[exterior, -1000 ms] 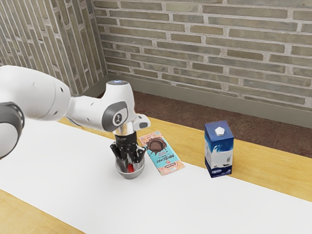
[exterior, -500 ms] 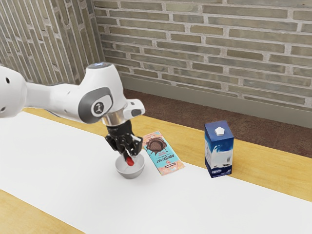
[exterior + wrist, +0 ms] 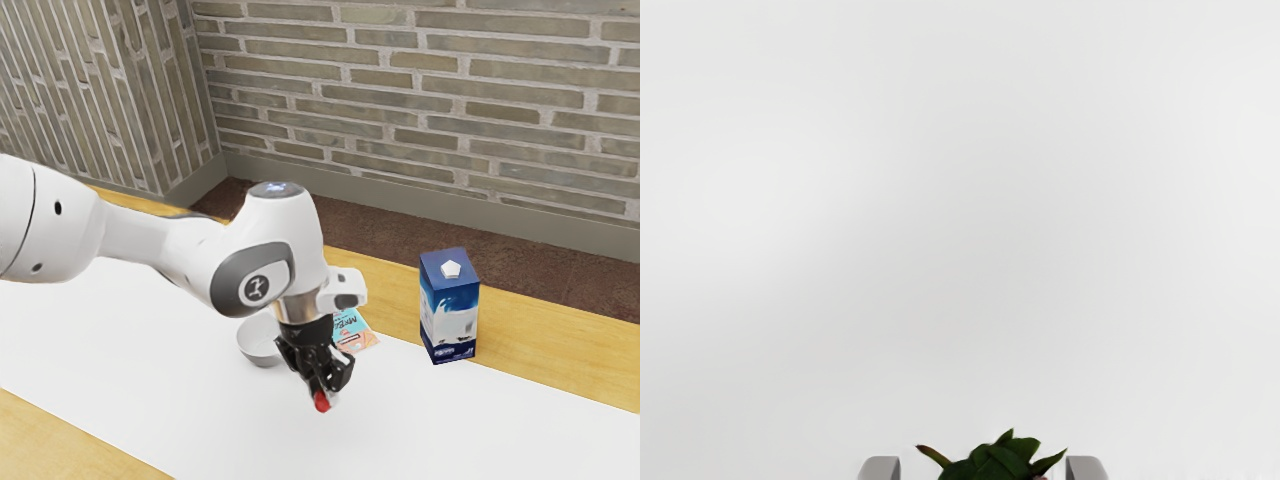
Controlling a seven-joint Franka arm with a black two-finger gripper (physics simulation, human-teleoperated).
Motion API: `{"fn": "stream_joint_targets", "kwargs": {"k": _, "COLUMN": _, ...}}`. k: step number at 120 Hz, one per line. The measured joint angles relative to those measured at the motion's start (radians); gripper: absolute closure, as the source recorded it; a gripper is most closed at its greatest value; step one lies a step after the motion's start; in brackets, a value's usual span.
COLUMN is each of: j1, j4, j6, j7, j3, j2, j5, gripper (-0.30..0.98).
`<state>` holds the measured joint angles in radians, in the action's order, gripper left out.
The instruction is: Take strawberry from the bowl
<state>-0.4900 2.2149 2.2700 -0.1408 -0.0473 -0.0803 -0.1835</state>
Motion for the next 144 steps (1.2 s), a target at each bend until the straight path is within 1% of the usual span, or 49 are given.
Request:
{"fn": "stream_joint_targets", "kwargs": {"k": 8, "j1": -0.015, "j4": -0.003, "j6": 0.021, "j7": -0.001, "j3": 0.013, "j2": -0.014, "j5": -0.007, "gripper": 0.58}}
{"fn": "stream_joint_targets", "kwargs": {"k": 18, "j1": -0.007, "j4": -0.007, "j6": 0.045, "j7": 0.003, "j3": 0.017, "j2": -0.031, "j5": -0.018, "gripper": 0.50}}
{"fn": "stream_joint_targets", "kwargs": {"k": 28, "j1": 0.001, "j4": -0.017, "j6": 0.061, "j7": 0.011, "j3": 0.020, "j2": -0.042, "j5": -0.025, "gripper": 0.35}}
{"fn": "stream_joint_targets", "kwargs": {"k": 36, "j1": 0.001, "j4": -0.020, "j6": 0.070, "j7": 0.018, "j3": 0.021, "j2": -0.043, "j5": -0.028, "gripper": 0.25}}
{"fn": "stream_joint_targets", "kwargs": {"k": 48, "j1": 0.000, "j4": -0.018, "j6": 0.071, "j7": 0.025, "j3": 0.019, "j2": -0.011, "j5": -0.029, "gripper": 0.16}}
{"fn": "stream_joint_targets", "kwargs": {"k": 57, "j1": 0.000, "j4": -0.015, "j6": 0.057, "j7": 0.029, "j3": 0.016, "j2": 0.025, "j5": -0.014, "gripper": 0.11}}
{"fn": "stream_joint_targets", "kwargs": {"k": 72, "j1": -0.005, "j4": -0.013, "j6": 0.018, "j7": 0.025, "j3": 0.005, "j2": 0.094, "j5": 0.041, "gripper": 0.06}}
{"fn": "stream_joint_targets", "kwargs": {"k": 87, "j1": -0.039, "j4": -0.016, "j6": -0.010, "j7": 0.022, "j3": -0.060, "j2": 0.148, "j5": 0.087, "gripper": 0.04}}
{"fn": "stream_joint_targets", "kwargs": {"k": 100, "j1": 0.002, "j4": -0.030, "j6": -0.025, "j7": 0.020, "j3": -0.133, "j2": 0.177, "j5": 0.124, "gripper": 0.02}}
{"fn": "stream_joint_targets", "kwargs": {"k": 112, "j1": 0.020, "j4": -0.073, "j6": -0.051, "j7": 0.019, "j3": -0.203, "j2": 0.178, "j5": 0.147, "gripper": 0.01}}
{"fn": "stream_joint_targets", "kwargs": {"k": 124, "j1": 0.022, "j4": -0.124, "j6": -0.084, "j7": 0.018, "j3": -0.241, "j2": 0.165, "j5": 0.174, "gripper": 0.01}}
{"fn": "stream_joint_targets", "kwargs": {"k": 132, "j1": 0.005, "j4": -0.163, "j6": -0.115, "j7": 0.017, "j3": -0.285, "j2": 0.158, "j5": 0.188, "gripper": 0.01}}
{"fn": "stream_joint_targets", "kwargs": {"k": 144, "j1": 0.020, "j4": -0.220, "j6": -0.155, "j7": 0.017, "j3": -0.325, "j2": 0.140, "j5": 0.201, "gripper": 0.00}}
